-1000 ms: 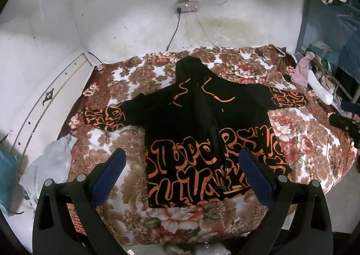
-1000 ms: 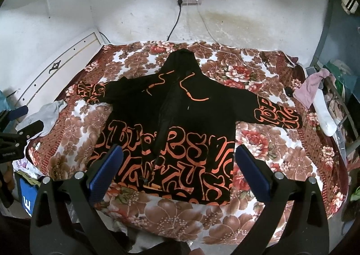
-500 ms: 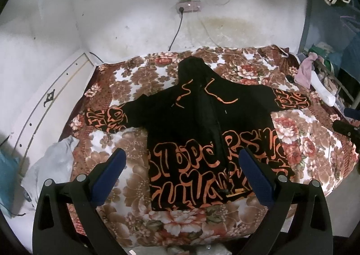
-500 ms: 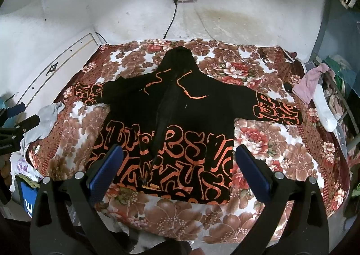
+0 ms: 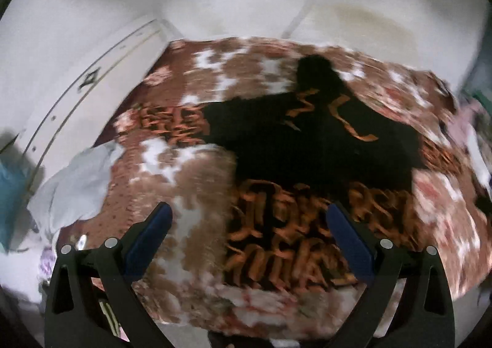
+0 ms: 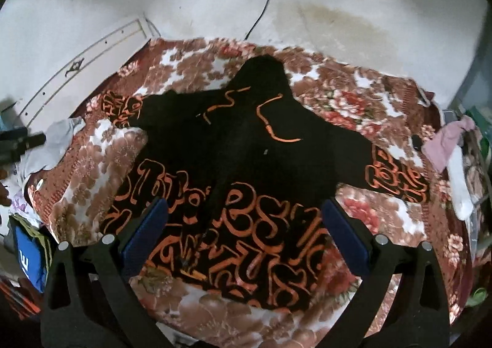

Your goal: Fold large clothes

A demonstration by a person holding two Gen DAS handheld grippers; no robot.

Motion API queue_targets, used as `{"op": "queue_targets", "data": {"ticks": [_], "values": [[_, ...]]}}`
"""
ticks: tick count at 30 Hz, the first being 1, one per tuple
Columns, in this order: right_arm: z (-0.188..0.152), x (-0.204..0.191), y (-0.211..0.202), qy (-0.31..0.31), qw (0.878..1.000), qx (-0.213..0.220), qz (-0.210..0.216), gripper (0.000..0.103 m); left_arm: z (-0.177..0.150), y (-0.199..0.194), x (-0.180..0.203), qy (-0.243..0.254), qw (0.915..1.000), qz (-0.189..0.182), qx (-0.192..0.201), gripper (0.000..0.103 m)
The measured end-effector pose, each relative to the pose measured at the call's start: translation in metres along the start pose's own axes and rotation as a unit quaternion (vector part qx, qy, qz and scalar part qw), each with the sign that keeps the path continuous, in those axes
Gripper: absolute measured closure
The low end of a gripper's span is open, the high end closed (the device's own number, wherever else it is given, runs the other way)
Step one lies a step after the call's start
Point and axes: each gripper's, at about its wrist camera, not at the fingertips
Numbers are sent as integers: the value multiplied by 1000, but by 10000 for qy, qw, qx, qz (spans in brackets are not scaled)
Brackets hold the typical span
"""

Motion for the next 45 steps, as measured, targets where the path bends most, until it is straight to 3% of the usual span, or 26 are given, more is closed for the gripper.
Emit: {"op": "queue_targets", "data": {"ticks": [3, 7, 13, 19, 26, 32, 36, 39, 41, 42, 43, 45], "values": [[25, -22, 37, -26, 10000, -71, 4, 5, 28, 41, -39, -128, 9998, 178, -29, 5], [60, -60, 93, 68, 9998, -175, -118, 5, 70, 113, -97, -236, 9996, 70, -132, 5], [108, -116, 169, 326, 9988, -237, -279, 5, 117, 223, -163, -14, 9992, -89, -385, 5], [142, -181, 279, 284, 9976, -544, -324, 5, 152, 325, -229, -161, 9986, -231, -456, 5], [157, -273, 398, -898, 9922, -827, -234, 5, 171, 427, -329, -1494, 9854, -527, -618, 6], [159, -316, 446, -1612, 9837, -787, -112, 5, 186, 479, -349, -1492, 9844, -671, -644, 11], [152, -339, 471, -1969, 9772, -759, -254, 5, 191, 511, -356, -1513, 9824, -676, -867, 21], [148, -346, 485, -2082, 9741, -799, -375, 5, 194, 526, -372, -1929, 9747, -774, -826, 26], [147, -348, 493, -2022, 9748, -895, -298, 5, 200, 533, -372, -1920, 9750, -665, -897, 47], [146, -349, 496, -2023, 9745, -917, -320, 5, 206, 535, -370, -1775, 9783, -534, -931, 66], [145, -350, 498, -2038, 9740, -924, -344, 5, 210, 534, -370, -1720, 9791, -555, -930, 76], [141, -351, 504, -1973, 9748, -994, -312, 5, 219, 525, -370, -1639, 9795, -712, -930, 82]]}}
Point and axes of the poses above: each gripper's, at about its wrist camera, not at the fingertips, and y roughly the way its jaws point, x to its right, z to its top, and after that the axes turned 4 degrees about -y, right-handed
